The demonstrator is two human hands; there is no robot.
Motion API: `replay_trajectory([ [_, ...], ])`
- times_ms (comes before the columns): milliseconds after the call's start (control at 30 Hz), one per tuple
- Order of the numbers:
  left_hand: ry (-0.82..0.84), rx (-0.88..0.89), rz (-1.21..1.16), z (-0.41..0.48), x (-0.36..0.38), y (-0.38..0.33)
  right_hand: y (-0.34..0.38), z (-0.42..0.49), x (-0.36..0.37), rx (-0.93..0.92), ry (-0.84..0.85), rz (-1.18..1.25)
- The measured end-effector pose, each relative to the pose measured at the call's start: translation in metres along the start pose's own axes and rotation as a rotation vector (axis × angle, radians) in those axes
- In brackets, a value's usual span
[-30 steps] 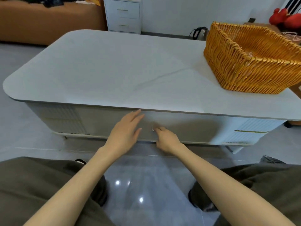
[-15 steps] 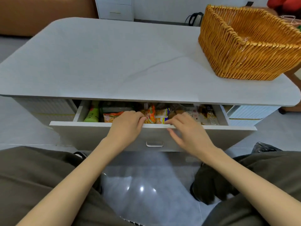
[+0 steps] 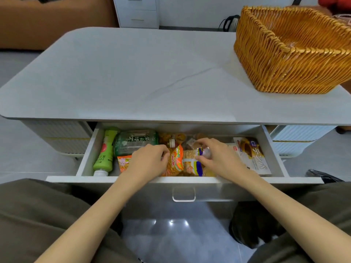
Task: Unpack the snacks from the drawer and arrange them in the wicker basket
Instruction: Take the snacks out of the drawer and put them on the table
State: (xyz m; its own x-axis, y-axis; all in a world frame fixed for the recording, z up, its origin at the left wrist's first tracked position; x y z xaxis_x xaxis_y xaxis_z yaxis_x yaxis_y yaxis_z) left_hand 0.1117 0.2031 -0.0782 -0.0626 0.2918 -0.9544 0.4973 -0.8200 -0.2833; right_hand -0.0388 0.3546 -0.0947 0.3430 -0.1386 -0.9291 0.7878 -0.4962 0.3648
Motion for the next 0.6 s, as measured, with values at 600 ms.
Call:
replay_trajectory([
  [600,0.202,0.138,-0.621,0.035,-0.006,-0.009,-0.011,0.006,-0.069,0.082,0.012,0.431],
])
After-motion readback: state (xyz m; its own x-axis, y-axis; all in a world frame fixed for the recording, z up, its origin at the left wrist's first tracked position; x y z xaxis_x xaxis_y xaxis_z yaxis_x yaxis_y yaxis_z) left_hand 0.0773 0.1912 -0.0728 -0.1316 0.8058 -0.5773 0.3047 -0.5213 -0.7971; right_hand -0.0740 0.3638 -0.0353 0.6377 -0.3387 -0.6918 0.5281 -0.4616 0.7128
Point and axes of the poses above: each hand's wrist, its own z-axis towards the middle knuckle, its own x-axis out of the palm, y = z × x, the point moved 1 cm from there along z, towards the middle knuckle, and after that the axes turned 1 degree about y, right-handed, at the moved point
